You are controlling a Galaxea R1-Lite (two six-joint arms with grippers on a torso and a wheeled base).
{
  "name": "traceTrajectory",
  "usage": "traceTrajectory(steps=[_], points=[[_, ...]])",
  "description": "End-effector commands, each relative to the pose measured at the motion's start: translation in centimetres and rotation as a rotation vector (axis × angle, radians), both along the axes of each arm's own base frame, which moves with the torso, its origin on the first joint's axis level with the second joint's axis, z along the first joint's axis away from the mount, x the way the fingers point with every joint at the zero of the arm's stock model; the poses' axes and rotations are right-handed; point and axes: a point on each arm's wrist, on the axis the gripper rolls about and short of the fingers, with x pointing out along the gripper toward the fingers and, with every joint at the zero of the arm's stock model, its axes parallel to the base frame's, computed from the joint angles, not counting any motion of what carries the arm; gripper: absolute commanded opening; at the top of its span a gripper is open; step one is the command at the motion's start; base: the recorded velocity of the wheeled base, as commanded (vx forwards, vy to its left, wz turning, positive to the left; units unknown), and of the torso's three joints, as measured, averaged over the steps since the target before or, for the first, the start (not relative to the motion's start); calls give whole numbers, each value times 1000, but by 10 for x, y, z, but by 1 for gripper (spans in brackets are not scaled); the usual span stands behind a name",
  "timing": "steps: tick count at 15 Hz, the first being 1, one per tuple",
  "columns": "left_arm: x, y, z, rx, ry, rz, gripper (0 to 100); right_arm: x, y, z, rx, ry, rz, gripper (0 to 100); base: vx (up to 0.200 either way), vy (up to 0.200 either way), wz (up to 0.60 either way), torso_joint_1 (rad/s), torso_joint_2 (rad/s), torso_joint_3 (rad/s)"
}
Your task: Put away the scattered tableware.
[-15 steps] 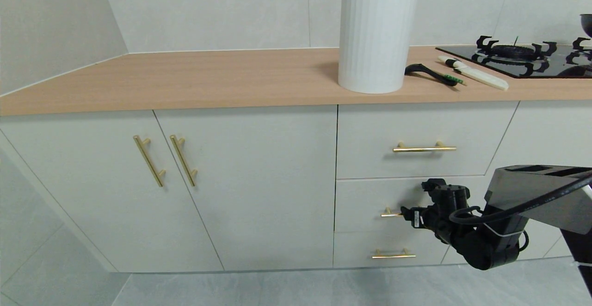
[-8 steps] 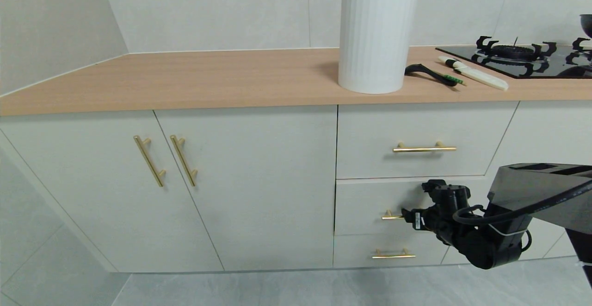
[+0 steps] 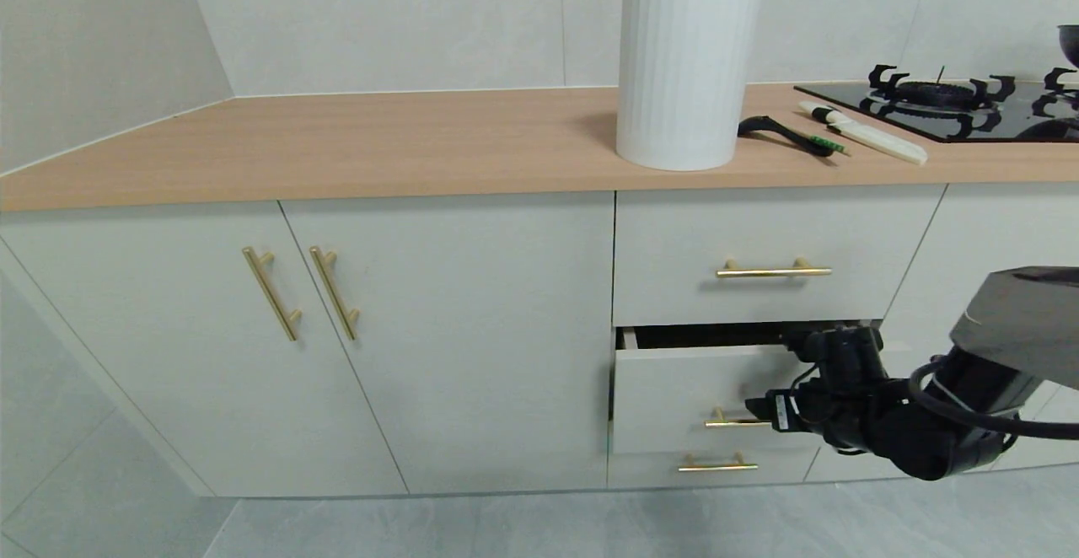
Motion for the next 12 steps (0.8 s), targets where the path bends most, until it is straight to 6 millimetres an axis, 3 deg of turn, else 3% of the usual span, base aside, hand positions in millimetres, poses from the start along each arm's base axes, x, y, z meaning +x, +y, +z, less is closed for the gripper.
traceTrajectory(steps=[1, 2, 3, 5, 7, 11, 12], points=[[0, 0, 0, 0, 1, 1, 100, -21, -2, 62, 35, -76, 32, 100, 0, 0, 0, 0, 0, 0], [0, 0, 0, 0, 1, 1, 100, -46, 2, 103, 74, -86, 105, 100, 0, 0, 0, 0, 0, 0], [0, 0, 0, 0, 1, 1, 100, -59, 6, 120, 86, -100, 138, 100, 0, 0, 0, 0, 0, 0], [0, 0, 0, 0, 1, 1, 100, -70, 18, 131, 91, -129, 181, 100, 0, 0, 0, 0, 0, 0], [0, 0, 0, 0, 1, 1, 100, -69, 23, 126, 81, -117, 182, 100, 0, 0, 0, 0, 0, 0], [0, 0, 0, 0, 1, 1, 100, -35, 33, 87, 55, -178, 113, 100, 0, 0, 0, 0, 0, 0], [0, 0, 0, 0, 0, 1, 100, -20, 36, 66, 28, -228, 52, 100, 0, 0, 0, 0, 0, 0]])
